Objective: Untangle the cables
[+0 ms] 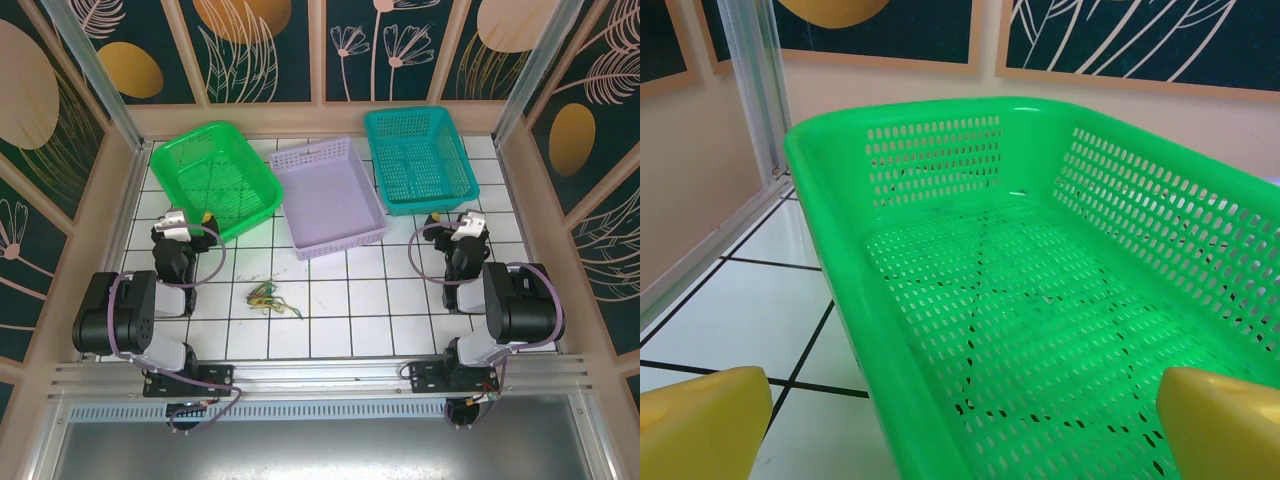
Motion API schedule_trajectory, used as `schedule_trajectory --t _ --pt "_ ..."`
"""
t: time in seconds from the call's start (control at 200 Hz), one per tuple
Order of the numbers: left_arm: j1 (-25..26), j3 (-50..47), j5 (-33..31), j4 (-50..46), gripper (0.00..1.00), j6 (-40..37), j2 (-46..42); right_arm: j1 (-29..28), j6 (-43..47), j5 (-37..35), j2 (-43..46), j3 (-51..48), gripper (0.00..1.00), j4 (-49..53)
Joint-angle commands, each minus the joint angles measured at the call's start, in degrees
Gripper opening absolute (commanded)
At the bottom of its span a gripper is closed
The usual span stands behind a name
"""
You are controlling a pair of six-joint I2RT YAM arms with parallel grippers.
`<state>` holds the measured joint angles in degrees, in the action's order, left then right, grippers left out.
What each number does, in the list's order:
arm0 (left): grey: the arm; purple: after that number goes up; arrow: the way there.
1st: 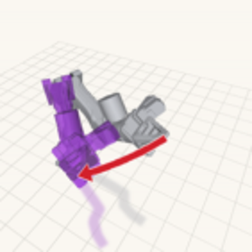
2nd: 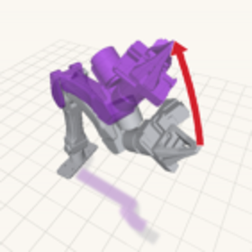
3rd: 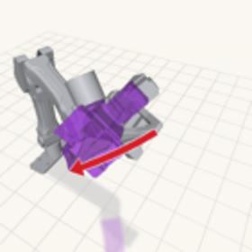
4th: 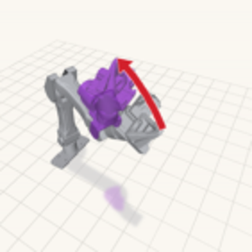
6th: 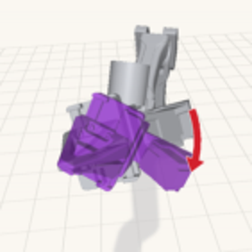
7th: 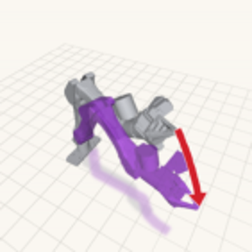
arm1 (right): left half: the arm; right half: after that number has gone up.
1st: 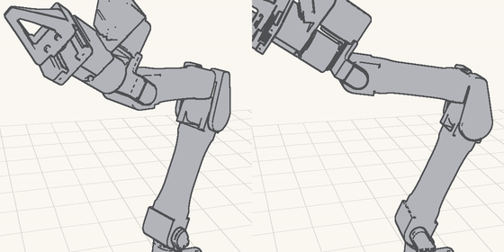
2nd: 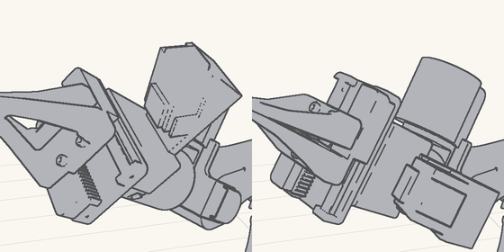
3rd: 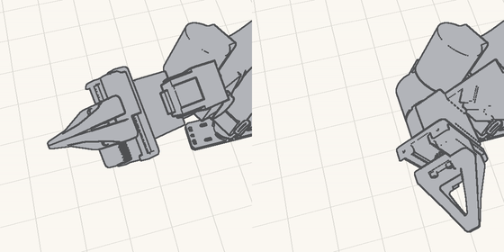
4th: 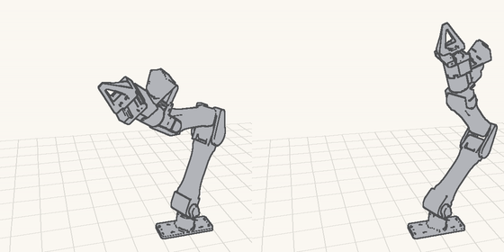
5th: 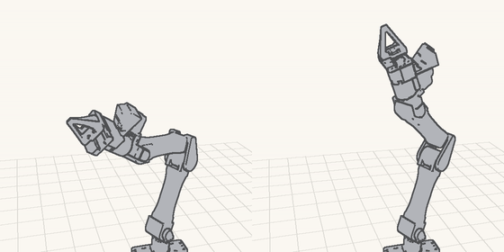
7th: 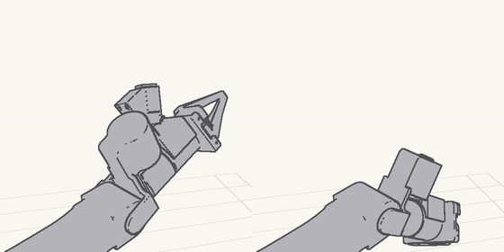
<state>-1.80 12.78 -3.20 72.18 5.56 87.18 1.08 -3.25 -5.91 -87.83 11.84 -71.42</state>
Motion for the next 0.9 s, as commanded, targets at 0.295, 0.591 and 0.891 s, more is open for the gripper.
schedule_trajectory --t 0.295,0.591,0.891 --pt "0.2 0.7 0.8 0.7 0.98 -0.6 -0.2 0.3 0.7 1.1 -0.3 0.7 0.99 -1.6" --pt "0.2 0.8 0.8 0.6 0.98 -0.7 -0.2 0.3 0.8 1.1 -0.3 0.6 0.99 -1.7" --pt "0.2 0.1 -2.0 -5.0 0.98 0.1 -8.7 0.1 -0.2 -2.0 4.8 -0.5 0.99 0.2"
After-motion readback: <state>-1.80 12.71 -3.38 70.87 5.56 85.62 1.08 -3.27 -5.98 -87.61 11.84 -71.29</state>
